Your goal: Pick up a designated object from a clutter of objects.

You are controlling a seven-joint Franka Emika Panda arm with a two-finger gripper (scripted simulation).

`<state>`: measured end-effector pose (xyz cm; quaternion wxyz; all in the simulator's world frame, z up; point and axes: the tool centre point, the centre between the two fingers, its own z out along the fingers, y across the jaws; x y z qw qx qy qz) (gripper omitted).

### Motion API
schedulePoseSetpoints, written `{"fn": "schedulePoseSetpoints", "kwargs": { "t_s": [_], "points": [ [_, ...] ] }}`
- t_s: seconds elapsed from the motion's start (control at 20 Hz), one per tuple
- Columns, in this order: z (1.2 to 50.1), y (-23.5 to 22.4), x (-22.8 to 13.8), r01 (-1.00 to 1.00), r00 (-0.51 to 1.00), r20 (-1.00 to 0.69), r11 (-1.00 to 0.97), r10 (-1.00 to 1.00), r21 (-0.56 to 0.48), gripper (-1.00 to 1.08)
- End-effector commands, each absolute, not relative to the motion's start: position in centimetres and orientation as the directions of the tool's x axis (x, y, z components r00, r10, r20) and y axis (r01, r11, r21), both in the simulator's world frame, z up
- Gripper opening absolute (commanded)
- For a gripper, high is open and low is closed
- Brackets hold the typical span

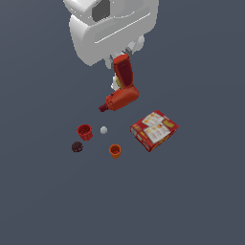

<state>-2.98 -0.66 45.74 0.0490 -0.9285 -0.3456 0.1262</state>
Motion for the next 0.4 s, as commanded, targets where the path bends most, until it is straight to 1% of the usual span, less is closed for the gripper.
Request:
{"fn": "schedulePoseSetpoints", "kwargs": {
  "t_s": [0.0, 0.35],
  "points": [
    [46.1, -1.3, -3.9, 0.63, 0.73, -0.197, -0.756, 0.654, -0.176, -1.0],
    [46.3, -2.2, -4.9, 0.63, 0.73, -0.197, -0.756, 0.654, -0.176, -1.0]
  ]
}}
